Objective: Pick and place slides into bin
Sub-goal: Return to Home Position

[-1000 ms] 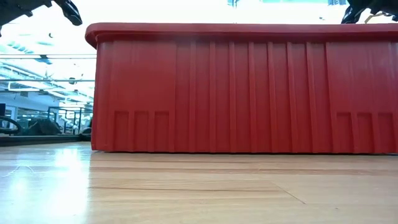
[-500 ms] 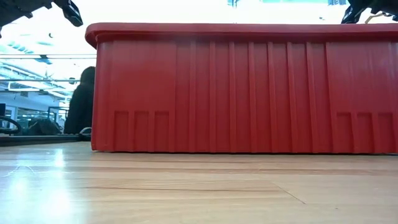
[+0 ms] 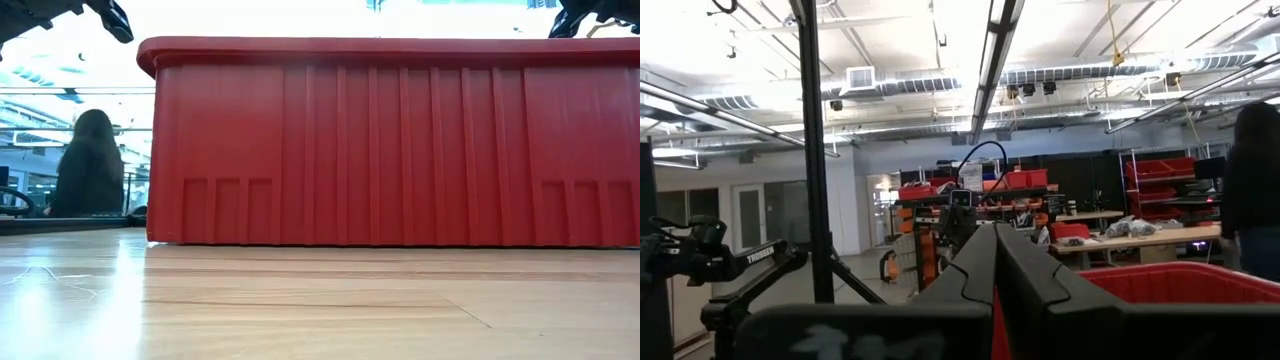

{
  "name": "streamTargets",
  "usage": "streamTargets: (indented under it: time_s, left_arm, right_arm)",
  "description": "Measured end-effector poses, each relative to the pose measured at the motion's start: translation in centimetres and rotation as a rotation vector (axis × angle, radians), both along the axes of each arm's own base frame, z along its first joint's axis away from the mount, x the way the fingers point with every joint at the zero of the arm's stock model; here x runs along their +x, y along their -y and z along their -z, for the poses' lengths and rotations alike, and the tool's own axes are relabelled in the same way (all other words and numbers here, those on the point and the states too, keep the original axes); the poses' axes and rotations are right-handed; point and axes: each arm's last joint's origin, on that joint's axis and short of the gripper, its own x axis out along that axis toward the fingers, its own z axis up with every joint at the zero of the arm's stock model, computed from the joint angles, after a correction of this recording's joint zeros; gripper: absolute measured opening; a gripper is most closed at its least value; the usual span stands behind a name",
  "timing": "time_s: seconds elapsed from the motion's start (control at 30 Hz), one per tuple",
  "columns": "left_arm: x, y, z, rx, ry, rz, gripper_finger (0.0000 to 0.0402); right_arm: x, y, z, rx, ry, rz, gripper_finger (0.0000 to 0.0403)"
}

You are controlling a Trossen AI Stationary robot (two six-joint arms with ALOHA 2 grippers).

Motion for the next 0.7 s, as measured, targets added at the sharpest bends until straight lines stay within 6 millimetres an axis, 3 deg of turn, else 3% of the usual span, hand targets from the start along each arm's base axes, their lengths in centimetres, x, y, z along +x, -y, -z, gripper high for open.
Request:
streamTargets:
  time_s: [0.7]
  left_arm:
    - [0.00,0.00,0.01,-0.002,-0.001,0.001,0.0026]
  right_arm:
    - [0.01,0.00,0.02,0.000,-0.001,0.000,0.0000]
